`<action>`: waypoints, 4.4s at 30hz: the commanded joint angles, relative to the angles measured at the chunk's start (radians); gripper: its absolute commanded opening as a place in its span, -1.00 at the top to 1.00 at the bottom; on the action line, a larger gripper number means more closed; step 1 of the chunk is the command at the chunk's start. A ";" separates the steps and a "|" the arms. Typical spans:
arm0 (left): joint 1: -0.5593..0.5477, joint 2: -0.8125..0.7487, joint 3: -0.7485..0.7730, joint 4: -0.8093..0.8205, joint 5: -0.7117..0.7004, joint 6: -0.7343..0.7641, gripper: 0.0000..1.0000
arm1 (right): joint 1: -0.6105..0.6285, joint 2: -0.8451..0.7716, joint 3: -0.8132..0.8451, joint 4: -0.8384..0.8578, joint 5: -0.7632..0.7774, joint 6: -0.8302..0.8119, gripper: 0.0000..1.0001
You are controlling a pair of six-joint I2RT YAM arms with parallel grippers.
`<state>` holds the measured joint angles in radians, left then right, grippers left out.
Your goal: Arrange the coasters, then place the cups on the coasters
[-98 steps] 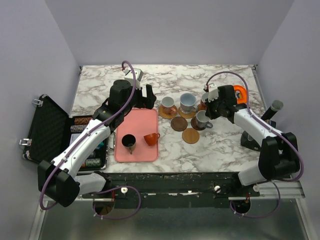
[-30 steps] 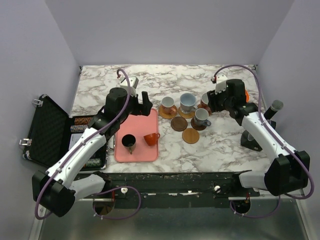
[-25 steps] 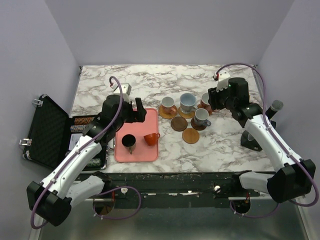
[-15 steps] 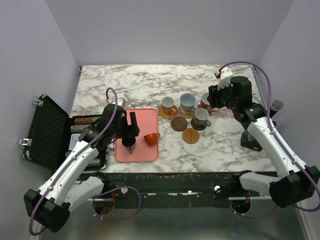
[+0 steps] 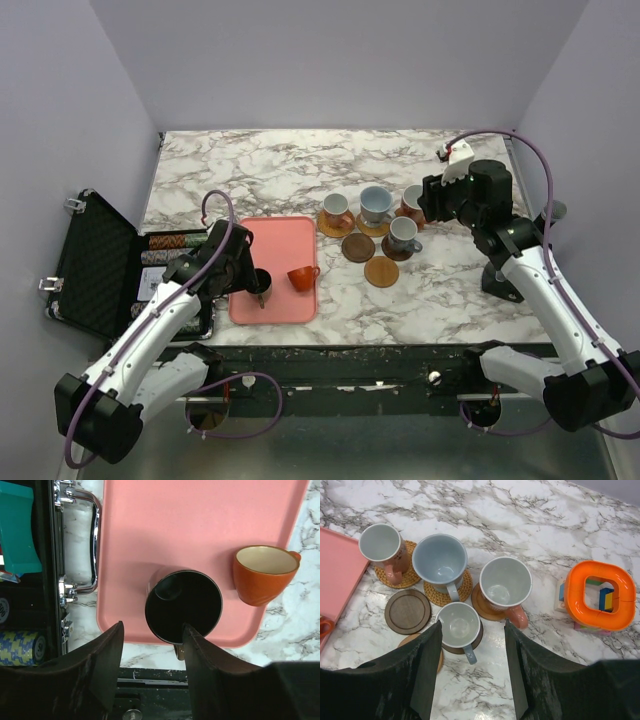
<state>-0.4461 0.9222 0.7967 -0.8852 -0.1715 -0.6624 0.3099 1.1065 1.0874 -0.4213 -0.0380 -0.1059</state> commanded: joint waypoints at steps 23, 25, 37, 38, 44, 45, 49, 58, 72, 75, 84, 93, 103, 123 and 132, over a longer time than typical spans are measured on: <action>0.033 0.100 -0.042 0.109 -0.023 0.020 1.00 | 0.008 -0.066 0.006 -0.050 0.018 0.063 -0.22; 0.033 0.080 -0.031 0.100 -0.022 0.018 1.00 | 0.006 -0.076 0.020 -0.063 0.012 0.078 -0.21; 0.020 0.136 0.312 0.290 -0.063 0.072 1.00 | 0.026 -0.016 0.112 -0.025 -0.141 0.396 -0.01; 0.000 0.165 0.329 0.334 -0.063 0.064 1.00 | 0.046 0.002 0.126 -0.039 -0.116 0.425 0.01; -0.149 0.358 0.412 0.505 -0.120 0.043 1.00 | 0.259 0.151 0.264 -0.140 0.173 0.543 0.01; -0.164 0.381 0.421 0.521 -0.118 0.038 1.00 | 0.296 0.171 0.284 -0.145 0.211 0.560 0.00; -0.189 0.431 0.420 0.563 -0.089 0.015 1.00 | 0.420 0.292 0.374 -0.180 0.358 0.578 -0.01; -0.206 0.388 0.289 0.644 -0.083 -0.034 1.00 | 0.547 0.476 0.436 -0.142 0.417 0.583 0.00; -0.210 0.363 0.253 0.660 -0.071 -0.055 1.00 | 0.601 0.605 0.460 -0.106 0.535 0.566 0.34; -0.212 0.357 0.245 0.673 -0.059 -0.057 1.00 | 0.601 0.624 0.465 -0.105 0.572 0.545 0.49; -0.213 0.340 0.225 0.712 -0.007 -0.048 1.00 | 0.601 0.656 0.485 -0.114 0.638 0.517 0.99; -0.213 0.288 0.202 0.770 0.043 0.017 0.22 | 0.568 0.514 0.410 -0.053 0.594 0.446 0.99; -0.204 0.181 0.191 0.758 -0.080 0.113 -0.98 | 0.388 0.265 0.289 -0.046 0.269 0.252 0.99; -0.071 0.069 0.154 0.796 0.012 0.357 -0.98 | 0.219 0.368 0.292 -0.323 -0.211 -0.081 0.99; -0.071 0.089 0.167 0.775 -0.005 0.365 -0.98 | 0.193 0.493 0.319 -0.338 -0.229 -0.107 0.99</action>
<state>-0.5224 1.0103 0.9413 -0.1074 -0.1871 -0.3168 0.5171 1.5700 1.3529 -0.7486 -0.2253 -0.1875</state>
